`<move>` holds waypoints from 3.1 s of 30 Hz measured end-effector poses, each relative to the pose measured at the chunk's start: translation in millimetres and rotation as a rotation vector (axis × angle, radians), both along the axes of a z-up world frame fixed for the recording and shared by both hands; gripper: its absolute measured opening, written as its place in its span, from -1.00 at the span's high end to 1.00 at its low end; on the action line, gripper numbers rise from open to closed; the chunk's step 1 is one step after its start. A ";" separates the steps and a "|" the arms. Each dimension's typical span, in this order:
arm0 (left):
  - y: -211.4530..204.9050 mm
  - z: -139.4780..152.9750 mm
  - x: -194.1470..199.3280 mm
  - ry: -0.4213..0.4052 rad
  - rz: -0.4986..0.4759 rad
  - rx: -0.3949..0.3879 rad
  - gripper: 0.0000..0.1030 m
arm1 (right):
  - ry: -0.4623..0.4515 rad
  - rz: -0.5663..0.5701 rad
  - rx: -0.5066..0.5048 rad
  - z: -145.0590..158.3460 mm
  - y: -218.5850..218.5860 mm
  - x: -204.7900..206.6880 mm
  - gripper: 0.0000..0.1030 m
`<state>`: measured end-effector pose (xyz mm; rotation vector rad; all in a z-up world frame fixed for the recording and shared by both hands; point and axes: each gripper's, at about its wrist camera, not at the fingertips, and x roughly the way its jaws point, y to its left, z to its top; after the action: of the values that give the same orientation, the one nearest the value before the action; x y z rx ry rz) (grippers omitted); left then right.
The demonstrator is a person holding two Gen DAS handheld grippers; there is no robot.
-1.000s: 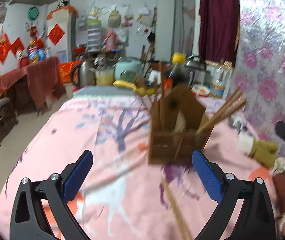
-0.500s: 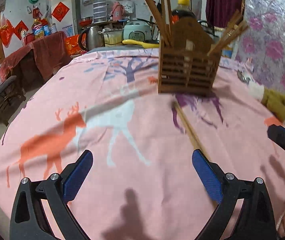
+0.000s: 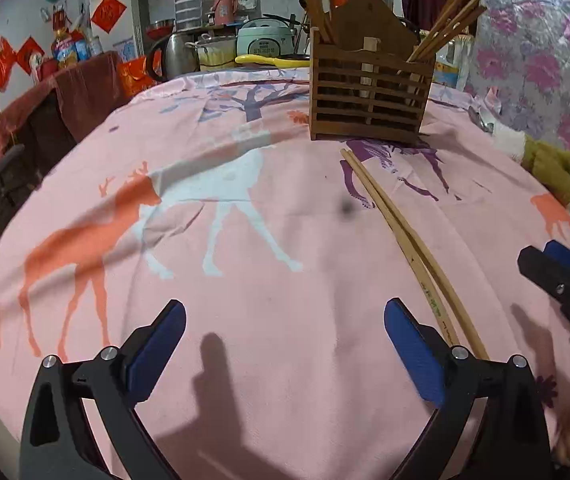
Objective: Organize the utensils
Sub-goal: 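Lower both open tools toward the last two chopsticks on the sheet, then close the left tool on one chopstick while the right tool grasps the other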
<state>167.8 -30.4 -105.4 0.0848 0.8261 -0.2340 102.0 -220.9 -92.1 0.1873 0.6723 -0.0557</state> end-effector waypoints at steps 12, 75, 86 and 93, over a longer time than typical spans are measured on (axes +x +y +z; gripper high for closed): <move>-4.6 -2.9 -0.7 0.012 0.010 0.022 -0.89 | 0.035 -0.015 0.110 -8.7 -15.1 5.5 -0.24; -9.6 -14.7 -3.0 0.051 -0.116 0.033 -0.91 | 0.052 0.197 0.042 -10.5 12.9 -19.1 -0.33; -5.1 -13.7 -2.2 0.047 -0.100 0.012 -0.91 | 0.081 0.278 -0.005 -19.1 32.4 -26.4 0.00; -3.2 -14.0 -1.2 0.052 -0.090 0.004 -0.91 | 0.123 0.327 -0.114 -30.3 51.4 -22.9 0.23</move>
<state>166.6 -33.6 -119.4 0.1207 0.8757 -0.3205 79.1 -169.5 -122.4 -0.0381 0.8125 0.2094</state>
